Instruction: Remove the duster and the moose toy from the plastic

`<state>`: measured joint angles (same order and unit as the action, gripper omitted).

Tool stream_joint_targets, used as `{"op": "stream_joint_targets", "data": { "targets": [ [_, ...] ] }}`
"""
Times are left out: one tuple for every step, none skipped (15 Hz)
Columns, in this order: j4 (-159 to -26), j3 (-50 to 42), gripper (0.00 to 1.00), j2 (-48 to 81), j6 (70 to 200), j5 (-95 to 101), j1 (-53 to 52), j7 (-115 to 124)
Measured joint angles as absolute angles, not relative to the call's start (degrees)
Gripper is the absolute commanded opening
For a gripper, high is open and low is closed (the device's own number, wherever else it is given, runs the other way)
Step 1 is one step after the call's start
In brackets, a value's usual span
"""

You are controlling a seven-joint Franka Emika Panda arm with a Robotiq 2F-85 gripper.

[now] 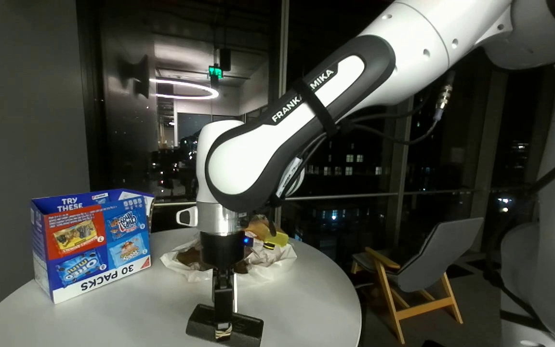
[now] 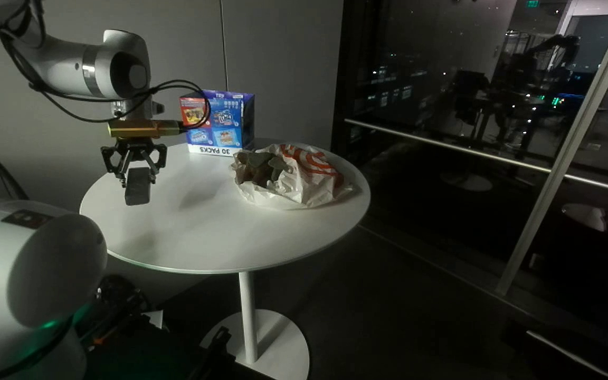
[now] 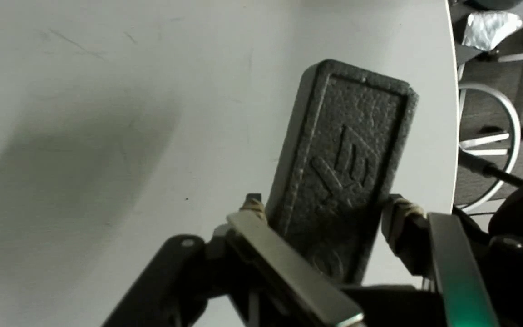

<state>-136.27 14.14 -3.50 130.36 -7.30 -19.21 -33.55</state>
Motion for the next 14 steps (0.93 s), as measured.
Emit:
{"op": "stream_joint_targets", "data": {
  "targets": [
    [-136.1, 14.1, 1.00, -3.2, 130.1, -6.9, -18.9, -35.5],
    [-136.0, 14.1, 1.00, -3.0, 129.8, -6.8, -18.7, -37.4],
    [-135.8, 14.1, 1.00, -3.0, 129.7, -6.8, -18.5, -38.9],
    [-135.4, 14.1, 1.00, -3.1, 129.6, -6.8, -18.3, -40.2],
    [-135.0, 14.1, 1.00, -3.3, 129.6, -6.8, -18.1, -41.1],
    [-134.5, 14.1, 1.00, -3.6, 129.7, -6.3, -17.8, -41.6],
    [-133.9, 14.0, 1.00, -4.2, 130.0, -4.8, -17.5, -41.6],
    [-133.3, 14.0, 1.00, -5.1, 130.7, -2.5, -17.1, -41.2],
    [-132.9, 13.8, 1.00, -6.3, 131.3, -0.8, -16.6, -39.9],
    [-132.7, 13.5, 1.00, -7.8, 131.5, 0.1, -16.1, -38.8],
    [-132.8, 13.2, 1.00, -9.4, 131.4, 0.4, -15.8, -38.4],
    [-133.0, 13.0, 1.00, -10.7, 131.4, 0.4, -15.6, -38.3],
    [-133.3, 12.9, 1.00, -11.6, 131.4, 0.5, -15.5, -38.2],
    [-133.5, 12.9, 1.00, -11.9, 131.3, 0.5, -15.5, -38.2]
  ]
}}
